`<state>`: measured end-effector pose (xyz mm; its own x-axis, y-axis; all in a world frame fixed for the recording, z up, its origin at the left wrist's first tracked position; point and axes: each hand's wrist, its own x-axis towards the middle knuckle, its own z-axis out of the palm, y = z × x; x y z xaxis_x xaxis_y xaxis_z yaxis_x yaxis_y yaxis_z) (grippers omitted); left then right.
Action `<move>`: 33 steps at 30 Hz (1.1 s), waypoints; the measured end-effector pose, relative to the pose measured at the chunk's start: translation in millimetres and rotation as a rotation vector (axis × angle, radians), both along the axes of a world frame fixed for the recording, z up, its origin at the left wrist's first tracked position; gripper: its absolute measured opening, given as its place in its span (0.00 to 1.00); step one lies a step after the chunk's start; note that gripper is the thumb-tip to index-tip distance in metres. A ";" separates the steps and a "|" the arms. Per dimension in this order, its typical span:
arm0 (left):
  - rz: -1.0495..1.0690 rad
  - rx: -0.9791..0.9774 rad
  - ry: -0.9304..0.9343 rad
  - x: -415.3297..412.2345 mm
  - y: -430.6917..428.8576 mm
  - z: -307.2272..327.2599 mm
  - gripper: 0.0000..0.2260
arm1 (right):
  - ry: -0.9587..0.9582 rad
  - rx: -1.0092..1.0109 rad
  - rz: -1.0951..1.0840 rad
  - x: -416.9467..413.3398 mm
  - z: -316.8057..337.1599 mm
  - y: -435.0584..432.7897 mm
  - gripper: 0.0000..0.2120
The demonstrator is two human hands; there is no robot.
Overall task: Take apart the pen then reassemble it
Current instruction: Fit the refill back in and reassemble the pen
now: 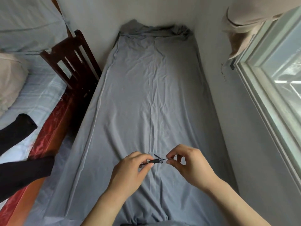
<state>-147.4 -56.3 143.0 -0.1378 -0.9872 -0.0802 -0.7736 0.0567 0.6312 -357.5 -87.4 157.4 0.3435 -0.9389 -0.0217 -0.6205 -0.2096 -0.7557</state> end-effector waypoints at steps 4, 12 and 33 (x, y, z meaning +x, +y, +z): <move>-0.024 -0.022 0.018 -1.4 -1.6 3.5 0.06 | 0.011 -0.008 -0.051 -5.2 2.4 3.4 0.05; -0.097 -0.004 0.052 -6.6 1.2 5.0 0.07 | 0.002 0.070 -0.022 1.6 -4.5 12.1 0.03; -0.086 -0.070 0.042 -9.1 1.6 7.9 0.08 | 0.097 0.060 0.055 -1.9 -0.4 15.4 0.16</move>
